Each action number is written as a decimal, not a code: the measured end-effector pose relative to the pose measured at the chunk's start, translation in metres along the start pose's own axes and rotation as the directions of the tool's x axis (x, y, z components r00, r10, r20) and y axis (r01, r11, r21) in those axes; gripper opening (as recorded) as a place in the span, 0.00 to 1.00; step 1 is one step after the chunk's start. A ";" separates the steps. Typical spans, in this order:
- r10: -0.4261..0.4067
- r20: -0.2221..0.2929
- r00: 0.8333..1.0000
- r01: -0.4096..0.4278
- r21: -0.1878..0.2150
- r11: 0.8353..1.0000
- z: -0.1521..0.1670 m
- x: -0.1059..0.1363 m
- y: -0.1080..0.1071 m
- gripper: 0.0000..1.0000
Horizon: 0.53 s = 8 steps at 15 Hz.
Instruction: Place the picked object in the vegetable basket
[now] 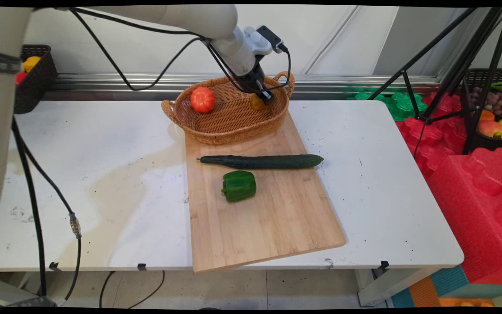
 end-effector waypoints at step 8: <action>-0.008 0.017 1.000 0.008 -0.009 1.000 0.024 0.002 0.000 1.00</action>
